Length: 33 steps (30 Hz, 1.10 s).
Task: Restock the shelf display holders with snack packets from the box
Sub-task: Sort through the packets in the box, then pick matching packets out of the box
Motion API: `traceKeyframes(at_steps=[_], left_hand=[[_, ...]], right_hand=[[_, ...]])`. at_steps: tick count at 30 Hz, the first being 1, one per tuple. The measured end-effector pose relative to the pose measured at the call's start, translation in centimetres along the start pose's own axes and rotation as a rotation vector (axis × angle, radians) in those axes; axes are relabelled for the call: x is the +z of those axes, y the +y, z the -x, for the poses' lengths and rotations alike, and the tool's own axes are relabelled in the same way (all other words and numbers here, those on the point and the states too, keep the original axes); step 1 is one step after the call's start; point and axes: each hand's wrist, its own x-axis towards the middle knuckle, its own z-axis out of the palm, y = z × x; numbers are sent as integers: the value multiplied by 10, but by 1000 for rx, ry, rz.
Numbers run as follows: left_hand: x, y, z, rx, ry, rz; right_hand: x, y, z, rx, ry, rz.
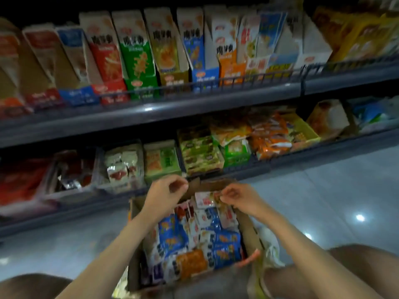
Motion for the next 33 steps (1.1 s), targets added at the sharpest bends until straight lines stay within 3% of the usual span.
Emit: traceKeyframes(at_steps=[4,9,13,17,20,22,25,28,33], left_hand=[[35,-61,46,-182,-87,29],[68,-117,79,-341,-2,77],[86,-157,99,-474,62,138],[95,-186,112,-588,111,148],[96,-198,114,-668,108,171],[95,-203,113,-686,98,178],[93,-205,113,-669,96,156],[92,-197,110,-663,98,168],[85,-168,96,-672,86,285]], right_hand=[[39,64,14,112,-93,191],[92,107,3,186,-174,182],[161,126,-19,133,-289,322],[220,136,-38,35,-210,621],[239,130,-37,-45,-269,934],[239,129,-34,-106,-242,1003],[221,135,-29,-102,-113,857],[185,133,-30,44,-5,557],[127,95,-23,276,131,-277]])
